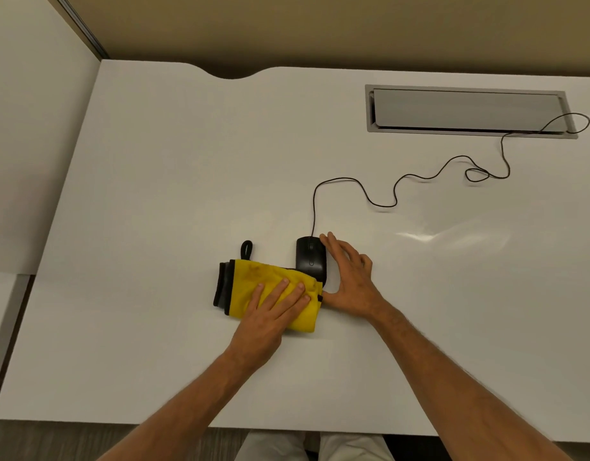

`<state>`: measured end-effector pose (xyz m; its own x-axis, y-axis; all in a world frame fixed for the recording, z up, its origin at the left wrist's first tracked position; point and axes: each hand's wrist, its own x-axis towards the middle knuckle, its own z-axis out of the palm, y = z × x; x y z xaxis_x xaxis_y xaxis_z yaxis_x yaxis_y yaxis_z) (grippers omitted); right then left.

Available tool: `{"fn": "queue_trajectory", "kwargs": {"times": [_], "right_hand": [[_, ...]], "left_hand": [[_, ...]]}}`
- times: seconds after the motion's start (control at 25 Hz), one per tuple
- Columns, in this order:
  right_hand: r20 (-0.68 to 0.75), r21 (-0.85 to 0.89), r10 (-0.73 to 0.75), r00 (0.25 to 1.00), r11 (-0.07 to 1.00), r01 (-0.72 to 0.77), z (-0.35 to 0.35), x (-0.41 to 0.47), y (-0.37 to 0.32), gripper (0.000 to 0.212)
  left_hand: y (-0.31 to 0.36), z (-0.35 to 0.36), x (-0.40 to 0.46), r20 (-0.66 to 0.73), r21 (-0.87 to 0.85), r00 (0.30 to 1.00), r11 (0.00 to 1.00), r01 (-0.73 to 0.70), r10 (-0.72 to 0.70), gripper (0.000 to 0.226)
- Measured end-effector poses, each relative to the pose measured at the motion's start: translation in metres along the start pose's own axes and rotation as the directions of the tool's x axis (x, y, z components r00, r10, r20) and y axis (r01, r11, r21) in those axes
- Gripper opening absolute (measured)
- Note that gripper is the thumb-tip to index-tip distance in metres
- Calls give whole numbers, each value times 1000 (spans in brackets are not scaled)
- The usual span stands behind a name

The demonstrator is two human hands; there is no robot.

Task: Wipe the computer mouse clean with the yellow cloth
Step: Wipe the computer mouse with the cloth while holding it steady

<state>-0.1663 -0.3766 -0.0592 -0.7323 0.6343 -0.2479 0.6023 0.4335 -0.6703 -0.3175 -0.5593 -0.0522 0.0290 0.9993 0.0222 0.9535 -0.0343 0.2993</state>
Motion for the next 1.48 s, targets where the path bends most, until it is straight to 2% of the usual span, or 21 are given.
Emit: {"fn": "queue_trajectory", "kwargs": {"times": [0.16,0.24,0.28,0.36,0.4,0.44,0.48,0.56,0.68,0.76,0.84,0.92,1.0,1.16,1.32,1.48], "right_hand": [[11,0,3,1000,1000,-3,-3,0,1,114],[10,2,9,1000,1000,-9,-2,1,1,115],[12,5,20,1000,1000,-20,-2,1,1,116],[5,7,44,999,999,-44,1,0,0,118],[-4,6,49,999,999,-49,2,0,0,117],[-8,6,49,999,999,-49,3,0,1,117],[-9,7,50,999,999,-50,4,0,2,116],[-9,8,58,998,998,-58,4,1,3,115],[-23,20,61,998,998,-61,5,2,3,114],[-32,27,59,998,998,-58,5,1,2,114],[-28,19,62,998,998,-61,4,1,1,114],[-22,12,54,998,999,-53,3,1,1,114],[-24,7,57,998,998,-57,3,0,1,115],[-7,7,67,998,998,-67,4,0,1,115],[5,0,80,997,997,-80,4,1,1,115],[0,6,91,996,996,-91,4,1,1,116]], "left_hand": [[1,-5,-11,50,9,995,997,-83,82,84],[3,-9,-15,-43,-28,998,998,-50,49,68],[4,-12,-12,-139,-92,990,995,25,-38,54],[0,-24,2,-317,-411,887,892,190,-335,32],[-4,-35,14,-387,-521,818,833,187,-425,35],[-7,-44,28,-425,-522,795,835,176,-433,40],[-12,-49,41,-420,-544,784,819,185,-456,49],[-15,-54,70,-263,-541,795,766,348,-547,63],[-10,-43,103,3,-407,868,792,455,-497,75],[-5,-30,112,80,-273,859,818,506,-505,79],[-8,-20,112,90,-147,862,849,507,-499,81],[-15,-16,103,95,-73,901,900,430,-423,82],[-31,-19,98,141,-30,935,943,331,-324,93],[-50,-24,91,198,69,961,981,183,-193,102],[-52,-24,86,160,52,972,985,165,-172,100],[-38,-25,69,77,-15,974,977,213,-212,95]]}}
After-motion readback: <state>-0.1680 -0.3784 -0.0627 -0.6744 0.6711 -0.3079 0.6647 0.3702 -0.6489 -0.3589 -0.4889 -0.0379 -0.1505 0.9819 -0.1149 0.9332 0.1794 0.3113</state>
